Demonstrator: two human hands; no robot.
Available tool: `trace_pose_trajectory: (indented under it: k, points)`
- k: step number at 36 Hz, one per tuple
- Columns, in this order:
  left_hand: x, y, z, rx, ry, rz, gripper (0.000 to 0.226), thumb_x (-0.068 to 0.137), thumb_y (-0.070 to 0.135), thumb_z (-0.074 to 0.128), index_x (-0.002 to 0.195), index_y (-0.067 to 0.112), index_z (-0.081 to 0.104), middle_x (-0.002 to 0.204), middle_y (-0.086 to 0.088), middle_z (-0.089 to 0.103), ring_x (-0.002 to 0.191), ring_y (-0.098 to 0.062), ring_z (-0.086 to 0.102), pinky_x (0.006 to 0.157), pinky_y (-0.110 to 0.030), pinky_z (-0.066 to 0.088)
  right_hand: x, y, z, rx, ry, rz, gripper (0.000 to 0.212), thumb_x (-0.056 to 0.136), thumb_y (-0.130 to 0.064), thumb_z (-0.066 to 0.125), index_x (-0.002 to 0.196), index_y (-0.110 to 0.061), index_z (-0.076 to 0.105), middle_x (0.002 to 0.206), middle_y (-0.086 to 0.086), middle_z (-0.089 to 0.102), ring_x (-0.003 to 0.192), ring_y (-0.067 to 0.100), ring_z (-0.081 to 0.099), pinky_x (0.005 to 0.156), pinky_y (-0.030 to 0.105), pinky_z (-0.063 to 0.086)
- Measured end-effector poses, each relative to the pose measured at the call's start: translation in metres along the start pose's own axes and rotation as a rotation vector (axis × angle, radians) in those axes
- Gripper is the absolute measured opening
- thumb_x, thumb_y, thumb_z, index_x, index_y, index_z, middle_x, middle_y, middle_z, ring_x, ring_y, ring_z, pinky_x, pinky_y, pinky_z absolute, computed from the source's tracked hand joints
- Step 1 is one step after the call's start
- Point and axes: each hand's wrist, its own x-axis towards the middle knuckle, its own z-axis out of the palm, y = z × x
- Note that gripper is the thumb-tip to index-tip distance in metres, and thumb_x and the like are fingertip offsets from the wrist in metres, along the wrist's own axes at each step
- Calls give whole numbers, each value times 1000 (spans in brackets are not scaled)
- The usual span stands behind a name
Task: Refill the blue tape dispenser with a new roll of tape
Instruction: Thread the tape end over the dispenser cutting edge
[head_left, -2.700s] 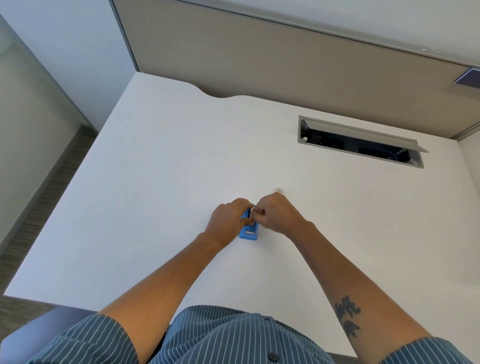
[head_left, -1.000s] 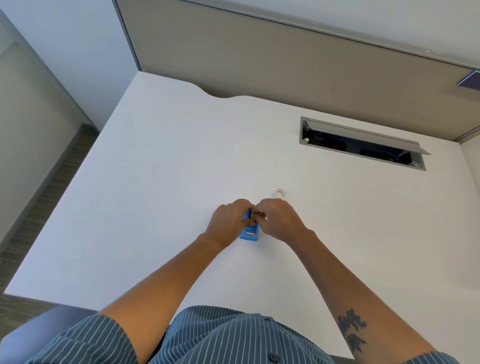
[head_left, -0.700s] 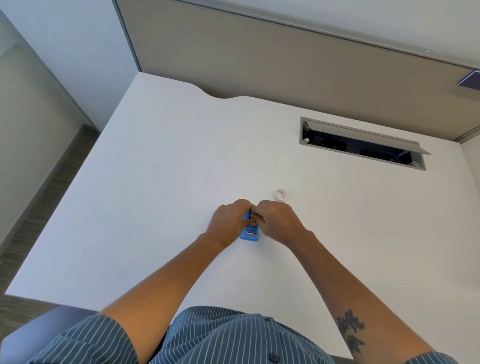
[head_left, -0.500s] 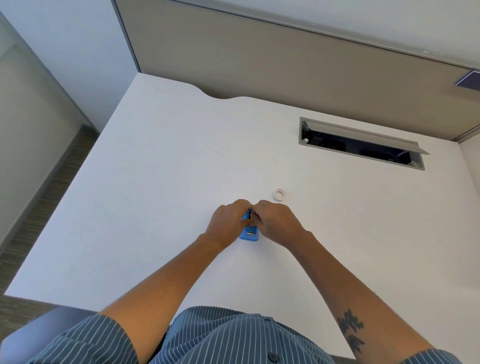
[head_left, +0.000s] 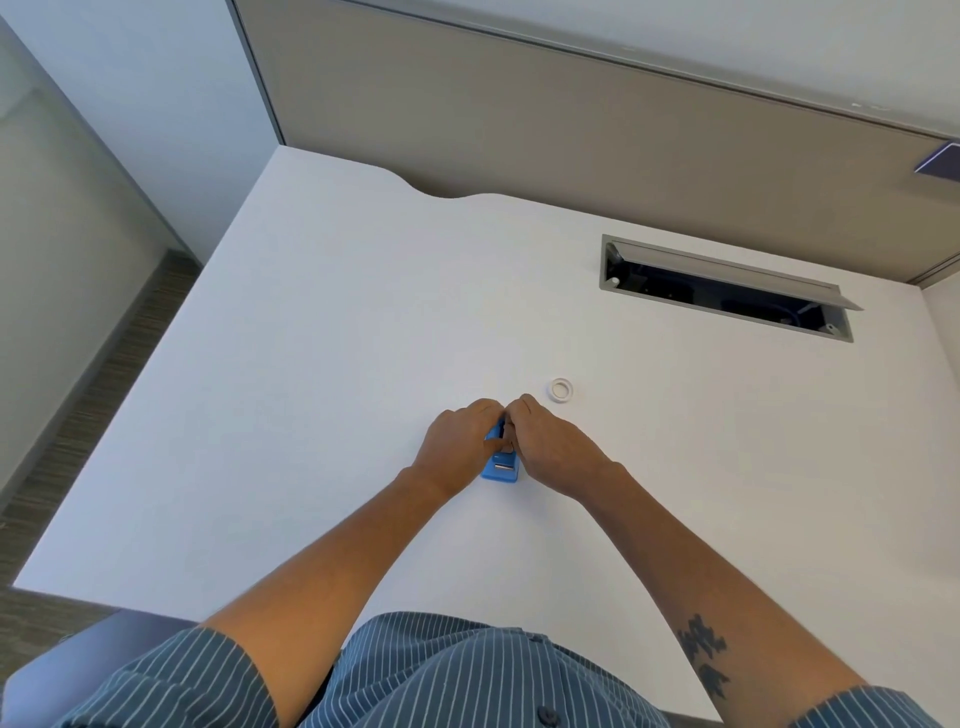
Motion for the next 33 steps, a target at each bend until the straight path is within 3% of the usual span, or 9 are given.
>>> trace_pose_trajectory:
  k: [12,18,21,24,28,33]
  points:
    - [-1,1,-2,-6,3,6,18,97,34,64,103,18,65,99,2,68,80,-22,64,79,-44,55,0,-1,2,109,-6,9,10,103,-4,41,107,-8,50,99,7,45,78,22,43,74,46,49]
    - [1,-1,0,4,0,8,18,96,37,65,106,22,66,103,6,69,82,-19,64,81,-41,56,0,0,1,183,9,32,11,104,-6,39,97,-15,43,97,9,48,75,21,42,71,47,47]
    - [2,-3,1,26,1,7,22,94,37,66,111,23,68,111,7,70,87,-19,65,83,-40,55,4,2,0,201,35,67,12,107,-9,39,97,-10,45,96,11,49,72,20,39,67,47,45]
    - [1,-4,2,38,-1,5,25,93,37,68,113,21,68,112,6,70,88,-20,66,83,-41,55,6,5,2,228,48,71,14,108,-11,40,97,-6,47,95,12,51,68,18,36,62,43,40]
    - [2,-4,1,44,3,15,26,93,36,69,115,21,69,116,7,70,89,-20,67,83,-41,55,6,10,7,316,78,118,16,109,-17,40,95,-11,46,88,4,49,61,13,32,56,26,29]
    - [0,-4,1,23,6,16,30,93,34,71,121,24,68,122,9,69,93,-18,67,85,-38,55,5,9,11,400,184,180,18,109,-19,38,91,-19,43,75,-3,46,56,14,34,54,31,33]
